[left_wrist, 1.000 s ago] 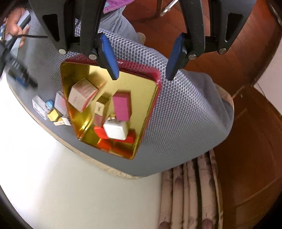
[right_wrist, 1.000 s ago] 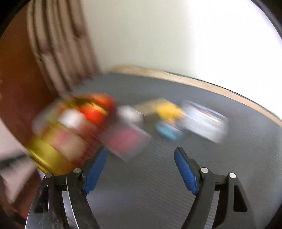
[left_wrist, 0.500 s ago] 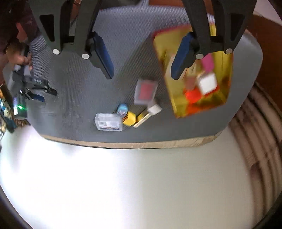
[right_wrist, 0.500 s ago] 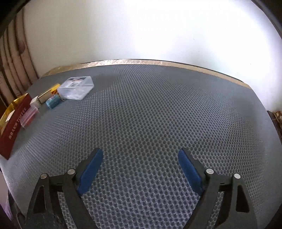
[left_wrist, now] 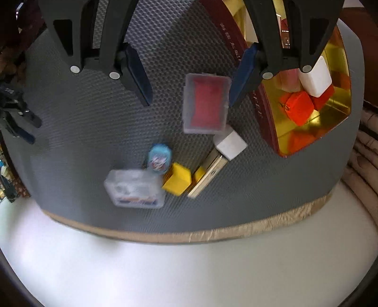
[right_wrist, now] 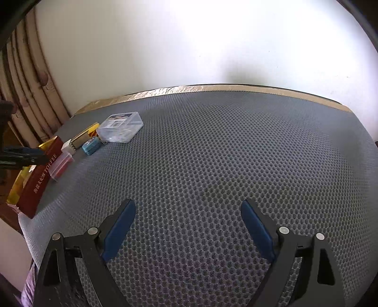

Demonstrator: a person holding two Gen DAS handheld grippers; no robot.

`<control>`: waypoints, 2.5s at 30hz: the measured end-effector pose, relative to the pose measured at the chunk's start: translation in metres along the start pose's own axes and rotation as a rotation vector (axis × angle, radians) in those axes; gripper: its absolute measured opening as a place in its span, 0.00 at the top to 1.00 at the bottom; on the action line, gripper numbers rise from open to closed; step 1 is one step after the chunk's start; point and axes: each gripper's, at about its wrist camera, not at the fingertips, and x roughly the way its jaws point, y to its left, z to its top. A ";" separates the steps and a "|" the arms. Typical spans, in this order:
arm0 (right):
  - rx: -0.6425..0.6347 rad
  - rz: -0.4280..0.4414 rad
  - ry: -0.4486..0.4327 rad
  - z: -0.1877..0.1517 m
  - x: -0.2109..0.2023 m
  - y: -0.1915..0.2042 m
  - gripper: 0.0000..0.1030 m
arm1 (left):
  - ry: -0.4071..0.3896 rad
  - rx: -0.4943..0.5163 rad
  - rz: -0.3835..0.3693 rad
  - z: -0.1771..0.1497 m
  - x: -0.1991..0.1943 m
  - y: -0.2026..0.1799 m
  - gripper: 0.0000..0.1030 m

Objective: Organize rigid objects
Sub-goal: 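Grasp the clear case with red contents with the left tool, then carry the clear red case into the tin and open the left tool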

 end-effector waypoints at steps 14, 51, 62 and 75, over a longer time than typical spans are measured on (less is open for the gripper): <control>-0.007 0.018 0.023 0.000 0.006 0.002 0.14 | 0.100 0.066 0.021 0.009 0.052 0.002 0.33; -0.058 -0.069 0.096 0.003 0.023 0.012 0.07 | -0.158 -0.598 0.057 -0.161 -0.101 0.126 0.48; -0.068 -0.084 0.106 0.003 0.026 0.015 0.07 | -0.153 -0.592 0.147 -0.154 -0.069 0.141 0.48; -0.276 0.034 0.113 0.048 0.035 0.065 0.05 | -0.095 -0.571 0.127 -0.157 -0.052 0.138 0.46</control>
